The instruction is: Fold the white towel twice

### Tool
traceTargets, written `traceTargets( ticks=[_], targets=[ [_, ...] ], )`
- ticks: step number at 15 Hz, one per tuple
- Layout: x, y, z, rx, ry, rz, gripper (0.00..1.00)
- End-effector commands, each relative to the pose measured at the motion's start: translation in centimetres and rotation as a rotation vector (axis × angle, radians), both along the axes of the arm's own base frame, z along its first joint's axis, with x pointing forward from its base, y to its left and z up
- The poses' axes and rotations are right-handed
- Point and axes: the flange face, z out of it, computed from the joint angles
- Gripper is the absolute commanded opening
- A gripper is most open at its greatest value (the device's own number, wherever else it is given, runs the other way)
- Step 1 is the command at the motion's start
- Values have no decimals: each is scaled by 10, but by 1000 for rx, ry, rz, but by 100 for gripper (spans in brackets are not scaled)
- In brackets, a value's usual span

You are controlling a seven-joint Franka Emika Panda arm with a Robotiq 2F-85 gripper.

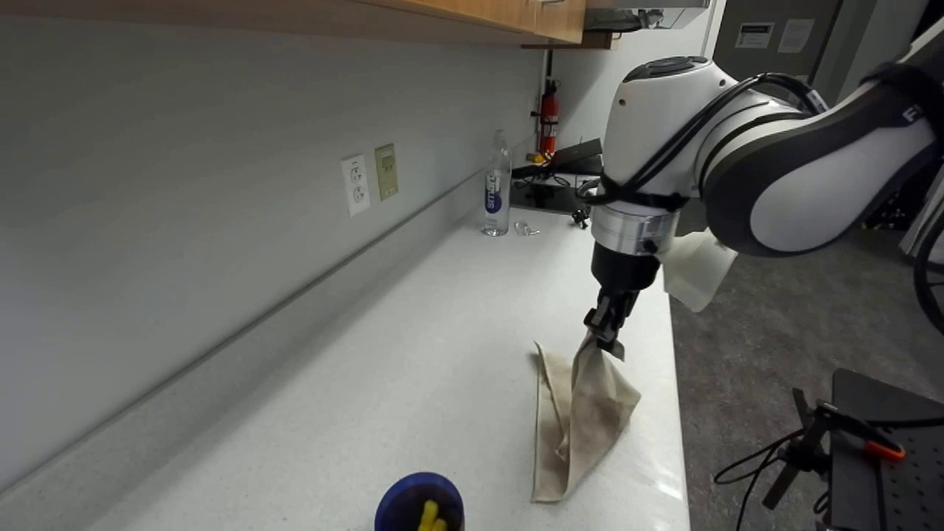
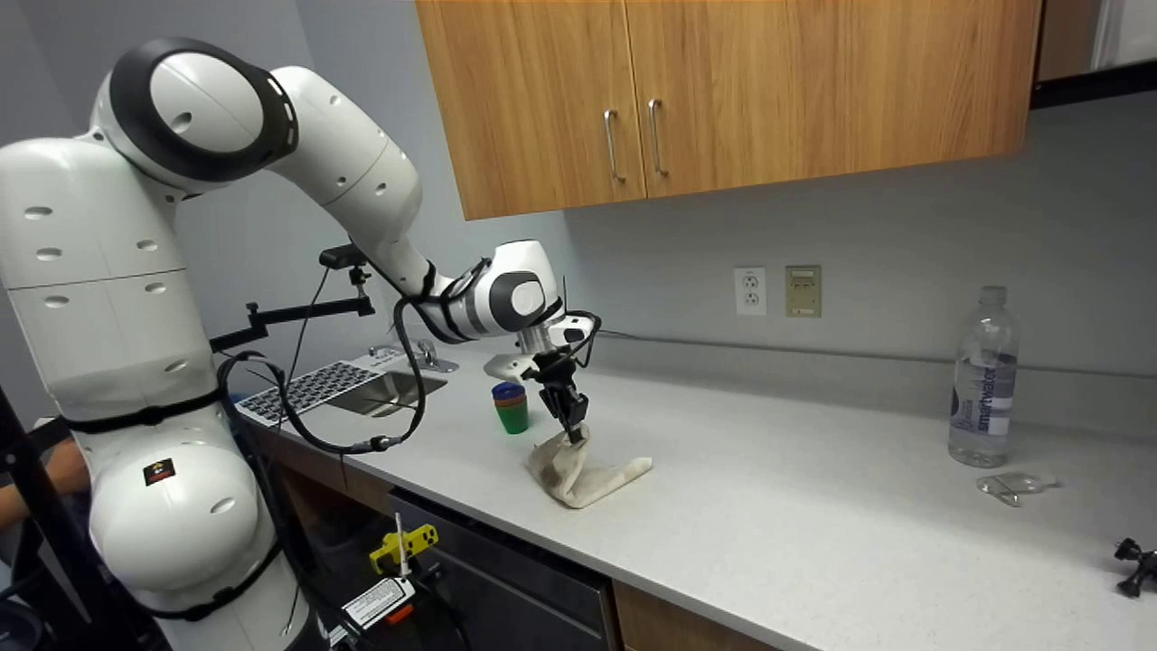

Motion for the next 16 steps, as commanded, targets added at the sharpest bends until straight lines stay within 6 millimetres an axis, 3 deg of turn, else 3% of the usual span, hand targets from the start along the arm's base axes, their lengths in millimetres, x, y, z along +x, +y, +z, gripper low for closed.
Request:
traceTargets(
  ticks=[1, 7, 8, 9, 16],
  targets=[
    [23, -2, -17, 0, -33, -14, 1],
    [45, -11, -31, -24, -66, -44, 1],
    [48, -12, -33, -26, -66, -53, 29],
    [50, -13, -33, -24, -67, -62, 29],
    [57, -13, -29, -20, -76, -85, 81]
  ],
)
